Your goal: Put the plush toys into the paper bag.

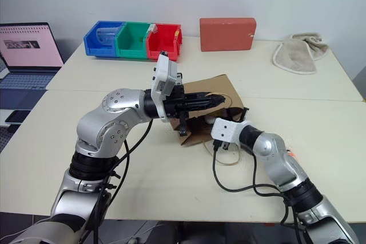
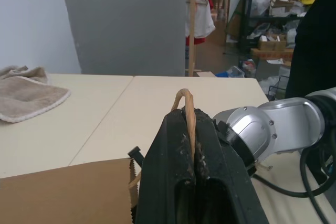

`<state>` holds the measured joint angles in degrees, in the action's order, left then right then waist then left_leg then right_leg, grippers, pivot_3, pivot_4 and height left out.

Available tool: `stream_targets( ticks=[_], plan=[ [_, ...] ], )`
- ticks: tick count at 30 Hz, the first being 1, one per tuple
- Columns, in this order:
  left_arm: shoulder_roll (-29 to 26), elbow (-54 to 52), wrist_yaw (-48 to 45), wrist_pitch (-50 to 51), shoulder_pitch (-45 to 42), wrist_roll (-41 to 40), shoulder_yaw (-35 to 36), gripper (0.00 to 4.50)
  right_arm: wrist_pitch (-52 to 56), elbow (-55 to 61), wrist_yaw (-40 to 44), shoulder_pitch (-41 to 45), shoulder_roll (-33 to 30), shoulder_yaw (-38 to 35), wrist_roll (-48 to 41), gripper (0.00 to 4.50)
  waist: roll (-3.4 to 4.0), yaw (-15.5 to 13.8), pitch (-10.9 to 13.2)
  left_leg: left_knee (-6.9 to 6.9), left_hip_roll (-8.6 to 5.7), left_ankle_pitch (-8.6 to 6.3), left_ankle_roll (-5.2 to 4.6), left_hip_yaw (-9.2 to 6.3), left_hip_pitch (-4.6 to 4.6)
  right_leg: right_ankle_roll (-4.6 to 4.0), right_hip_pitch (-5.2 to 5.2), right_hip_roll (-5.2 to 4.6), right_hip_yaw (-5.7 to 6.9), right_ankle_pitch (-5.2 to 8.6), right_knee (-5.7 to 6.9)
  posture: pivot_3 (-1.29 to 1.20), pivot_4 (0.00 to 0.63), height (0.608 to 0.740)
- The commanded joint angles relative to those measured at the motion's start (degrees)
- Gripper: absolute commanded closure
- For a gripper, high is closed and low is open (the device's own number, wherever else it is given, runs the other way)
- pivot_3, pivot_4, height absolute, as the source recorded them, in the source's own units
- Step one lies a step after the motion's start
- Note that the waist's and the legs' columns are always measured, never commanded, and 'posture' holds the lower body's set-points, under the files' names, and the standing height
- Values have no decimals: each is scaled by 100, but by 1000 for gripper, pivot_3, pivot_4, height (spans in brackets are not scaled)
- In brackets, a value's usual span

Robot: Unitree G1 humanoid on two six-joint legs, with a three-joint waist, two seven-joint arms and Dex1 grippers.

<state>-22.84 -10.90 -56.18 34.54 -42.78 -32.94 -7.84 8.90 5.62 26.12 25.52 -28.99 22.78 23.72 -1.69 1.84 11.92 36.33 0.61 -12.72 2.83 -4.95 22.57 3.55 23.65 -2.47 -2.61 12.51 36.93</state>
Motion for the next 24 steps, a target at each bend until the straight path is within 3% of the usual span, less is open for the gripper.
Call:
stream_targets(
  ticks=[1,11,17,24],
  plan=[
    [-85,-250,-69,17,-69,-133,118,4500,-15,-115,-393,174,126,-169,321,3694,0,1,0,0,0,0,0,0,0,0,0,0,0,0,0,0,150,740],
    [-32,-205,173,-47,-53,-47,107,4500,243,223,79,92,333,-386,0,116,0,1,0,0,0,0,0,0,0,-1,0,0,0,-1,0,0,150,740],
    [64,-93,294,-180,-90,94,64,4500,747,1177,1027,-114,-5,-729,-639,52,1,-4,0,0,0,0,0,-4,2,0,-1,0,3,0,-1,0,150,740],
    [104,-23,270,-270,-94,171,26,4500,1950,2795,2573,-649,-924,-1649,-2297,52,0,-9,0,1,-1,0,0,-5,2,0,-2,0,3,0,-1,0,150,740]
  ],
)
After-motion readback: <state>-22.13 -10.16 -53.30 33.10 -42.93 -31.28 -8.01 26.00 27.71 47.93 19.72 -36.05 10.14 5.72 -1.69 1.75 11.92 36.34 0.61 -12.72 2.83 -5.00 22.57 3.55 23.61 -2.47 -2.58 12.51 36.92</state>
